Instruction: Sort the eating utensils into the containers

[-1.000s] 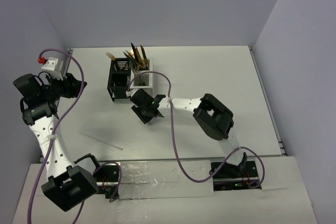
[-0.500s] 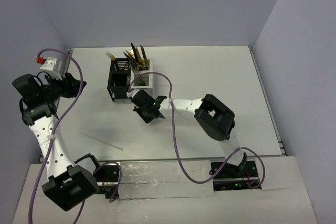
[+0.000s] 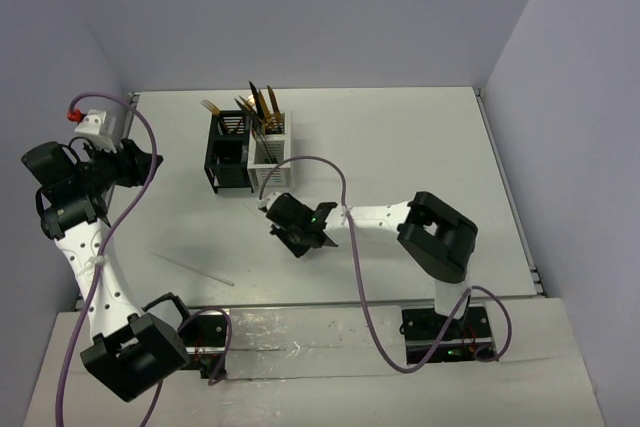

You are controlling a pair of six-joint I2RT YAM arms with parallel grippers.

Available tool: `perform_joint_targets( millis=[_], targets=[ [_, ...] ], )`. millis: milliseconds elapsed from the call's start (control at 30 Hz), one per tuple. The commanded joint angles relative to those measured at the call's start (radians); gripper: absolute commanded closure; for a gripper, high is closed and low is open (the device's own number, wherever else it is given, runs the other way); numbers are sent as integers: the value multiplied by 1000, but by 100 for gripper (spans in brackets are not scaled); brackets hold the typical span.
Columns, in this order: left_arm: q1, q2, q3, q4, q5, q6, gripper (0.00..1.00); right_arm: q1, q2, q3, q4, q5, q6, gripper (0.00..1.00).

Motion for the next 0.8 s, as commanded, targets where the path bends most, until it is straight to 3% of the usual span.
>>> perform_joint_targets(
  millis=[0,100,167,267,333,600,767],
  targets=[
    [13,3,18,39,22,9,33,27,-37,-127,-219,-45,38,100],
    [13,4,18,34,34,13,33,23,-142,-200,-239,-82,62,98],
    [13,6,17,33,37,15,33,23,-174,-194,-257,-142,49,82],
    [15,9,12,39,39,10,33,21,-133,-66,-366,-87,24,59],
    [16,6,11,39,37,10,33,21,-28,69,-401,-55,-14,54],
    [31,-45,4,13,27,47,33,14,227,323,-503,-70,-77,54],
    [35,-37,15,11,33,38,33,14,205,281,-526,-84,-71,62]
  ],
)
